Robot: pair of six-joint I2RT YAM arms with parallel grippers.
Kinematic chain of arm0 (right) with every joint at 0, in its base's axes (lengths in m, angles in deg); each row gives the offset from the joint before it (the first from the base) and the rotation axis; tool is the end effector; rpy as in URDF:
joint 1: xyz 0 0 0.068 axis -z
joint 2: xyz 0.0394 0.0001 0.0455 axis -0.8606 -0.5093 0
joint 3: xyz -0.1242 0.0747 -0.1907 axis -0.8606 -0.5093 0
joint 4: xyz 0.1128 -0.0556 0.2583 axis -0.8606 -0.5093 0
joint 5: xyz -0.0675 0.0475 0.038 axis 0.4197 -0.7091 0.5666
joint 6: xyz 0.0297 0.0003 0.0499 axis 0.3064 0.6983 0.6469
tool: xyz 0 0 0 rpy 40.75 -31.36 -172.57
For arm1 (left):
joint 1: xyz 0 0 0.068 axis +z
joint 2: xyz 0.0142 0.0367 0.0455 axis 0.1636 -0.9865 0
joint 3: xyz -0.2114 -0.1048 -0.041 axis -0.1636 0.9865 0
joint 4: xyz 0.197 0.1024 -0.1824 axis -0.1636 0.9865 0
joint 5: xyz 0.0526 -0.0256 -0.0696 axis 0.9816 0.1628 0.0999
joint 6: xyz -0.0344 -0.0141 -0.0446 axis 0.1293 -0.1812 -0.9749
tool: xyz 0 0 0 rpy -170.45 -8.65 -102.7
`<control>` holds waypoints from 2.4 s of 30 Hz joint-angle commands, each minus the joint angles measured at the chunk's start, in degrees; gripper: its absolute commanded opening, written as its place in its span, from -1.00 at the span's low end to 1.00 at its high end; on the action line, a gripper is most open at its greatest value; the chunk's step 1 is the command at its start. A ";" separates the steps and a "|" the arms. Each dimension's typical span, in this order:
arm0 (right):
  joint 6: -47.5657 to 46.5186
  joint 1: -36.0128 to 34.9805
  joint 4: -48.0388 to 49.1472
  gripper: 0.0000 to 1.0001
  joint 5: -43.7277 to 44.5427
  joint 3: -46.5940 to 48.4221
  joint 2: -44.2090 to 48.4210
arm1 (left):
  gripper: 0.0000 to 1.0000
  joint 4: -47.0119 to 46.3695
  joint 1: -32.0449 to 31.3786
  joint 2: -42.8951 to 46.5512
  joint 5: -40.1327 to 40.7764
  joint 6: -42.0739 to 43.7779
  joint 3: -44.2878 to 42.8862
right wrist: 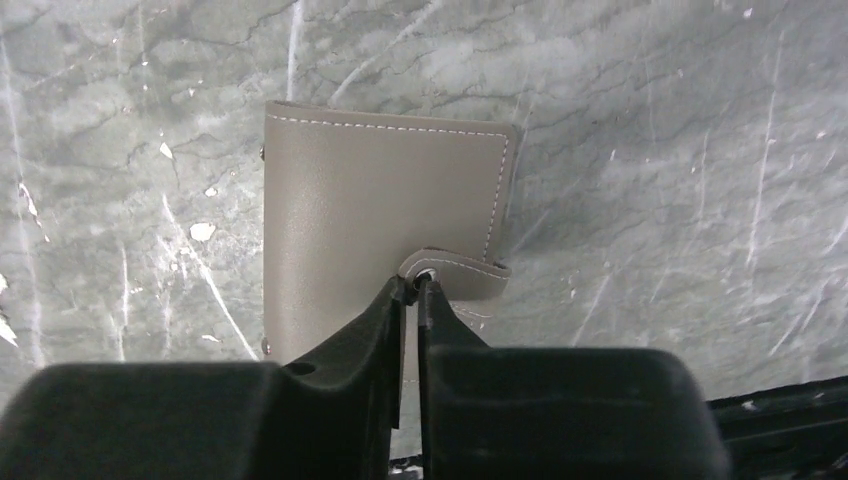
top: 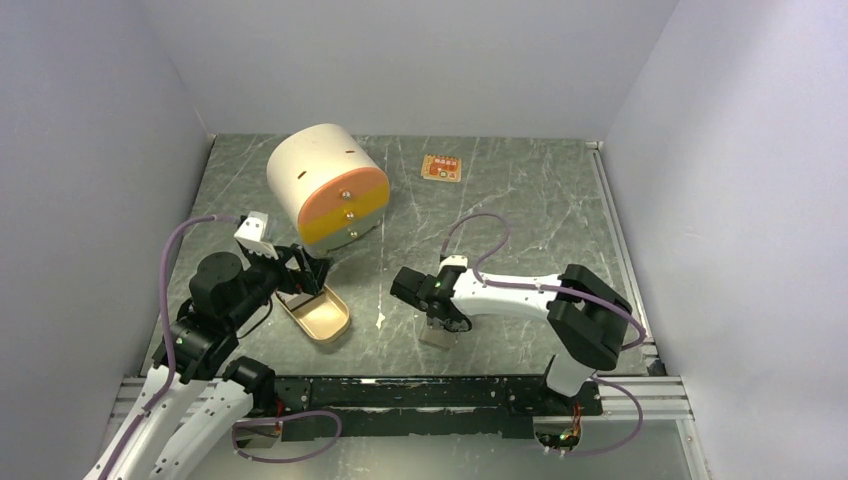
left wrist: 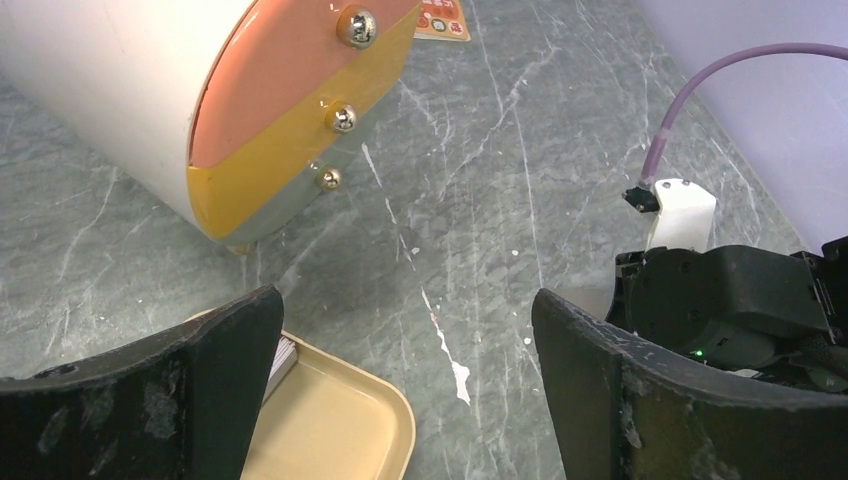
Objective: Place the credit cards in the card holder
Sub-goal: Pick up the card holder from the center of the board, then open the card holder at the center of the board.
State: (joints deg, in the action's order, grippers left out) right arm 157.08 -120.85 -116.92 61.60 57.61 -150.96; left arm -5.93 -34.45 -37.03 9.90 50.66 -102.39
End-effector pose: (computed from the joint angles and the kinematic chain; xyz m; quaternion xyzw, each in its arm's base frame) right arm 0.1573 0.2547 0.1101 0.0641 0.9766 -0.0532 0.1983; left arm 0.1640 -0.0779 0.3066 0.0532 0.7806 -0.2413 0.5741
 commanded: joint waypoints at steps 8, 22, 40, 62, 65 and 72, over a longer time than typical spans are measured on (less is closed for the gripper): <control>-16.60 0.31 15.81 -1.00 5.78 -6.53 9.88 | 0.86 -0.16 0.65 -2.01 -1.95 -0.50 -1.43; -26.61 0.39 36.33 -1.00 -4.77 -13.16 33.03 | 0.70 -10.97 0.60 -12.84 -27.38 -11.53 -0.61; -30.55 0.31 44.96 -1.00 -14.79 -10.63 32.87 | 0.78 -22.15 0.61 -22.96 -39.13 -16.84 1.56; -32.72 0.96 40.28 -1.00 -12.35 -13.08 39.61 | -0.82 -21.16 0.61 -19.36 -38.94 -13.61 4.16; -32.62 1.62 37.35 -1.00 -9.70 -13.33 40.89 | -0.82 -20.20 0.60 -19.06 -39.76 -12.32 3.77; -31.71 2.32 36.90 -1.00 -12.31 -15.05 45.24 | -0.11 -15.46 0.60 -19.20 -32.62 -11.86 3.13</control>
State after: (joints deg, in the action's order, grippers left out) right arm 124.73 -118.93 -80.40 49.91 44.30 -108.23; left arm -24.38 -34.24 -56.72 -26.40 37.68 -98.30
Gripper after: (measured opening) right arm 0.010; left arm 0.379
